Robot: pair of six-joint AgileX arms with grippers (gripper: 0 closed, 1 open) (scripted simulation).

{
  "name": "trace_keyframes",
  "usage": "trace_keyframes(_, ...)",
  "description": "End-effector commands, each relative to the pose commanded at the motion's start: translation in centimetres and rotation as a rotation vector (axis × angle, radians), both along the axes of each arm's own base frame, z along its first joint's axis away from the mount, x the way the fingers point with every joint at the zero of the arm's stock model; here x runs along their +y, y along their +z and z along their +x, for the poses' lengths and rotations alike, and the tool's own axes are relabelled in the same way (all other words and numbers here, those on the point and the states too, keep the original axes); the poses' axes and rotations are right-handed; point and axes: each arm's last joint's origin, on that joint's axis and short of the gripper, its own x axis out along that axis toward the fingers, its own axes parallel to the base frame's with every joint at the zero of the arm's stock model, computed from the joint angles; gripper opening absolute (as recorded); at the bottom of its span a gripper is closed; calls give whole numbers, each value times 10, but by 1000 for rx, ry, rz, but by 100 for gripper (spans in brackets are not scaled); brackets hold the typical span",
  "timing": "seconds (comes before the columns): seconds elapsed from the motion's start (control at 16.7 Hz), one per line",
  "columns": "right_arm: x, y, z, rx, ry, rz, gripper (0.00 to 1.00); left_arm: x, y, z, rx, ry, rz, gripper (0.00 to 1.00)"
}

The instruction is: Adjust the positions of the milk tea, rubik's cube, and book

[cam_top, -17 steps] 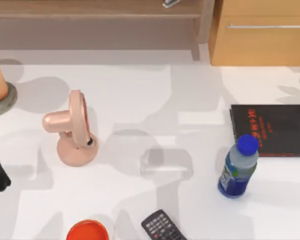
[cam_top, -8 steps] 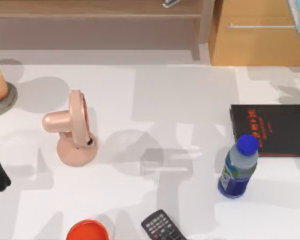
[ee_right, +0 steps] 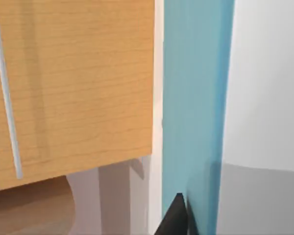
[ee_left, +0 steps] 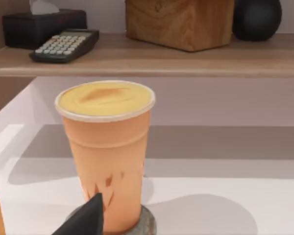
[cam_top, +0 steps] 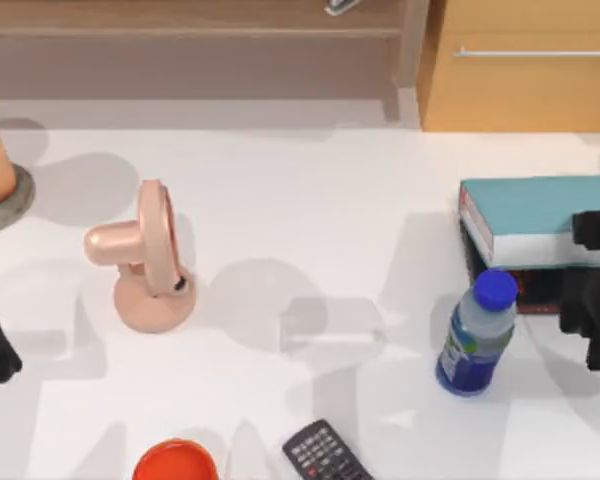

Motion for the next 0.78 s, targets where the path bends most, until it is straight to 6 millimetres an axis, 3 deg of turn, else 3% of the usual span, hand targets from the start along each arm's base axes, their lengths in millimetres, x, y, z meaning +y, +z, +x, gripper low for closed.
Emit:
trace_keyframes(0.18, -3, -13, -8, 58, -28, -7, 0, 0, 0, 0, 0, 0, 0, 100)
trace_keyframes(0.78, -3, -15, -3, 56, -28, -6, 0, 0, 0, 0, 0, 0, 0, 100)
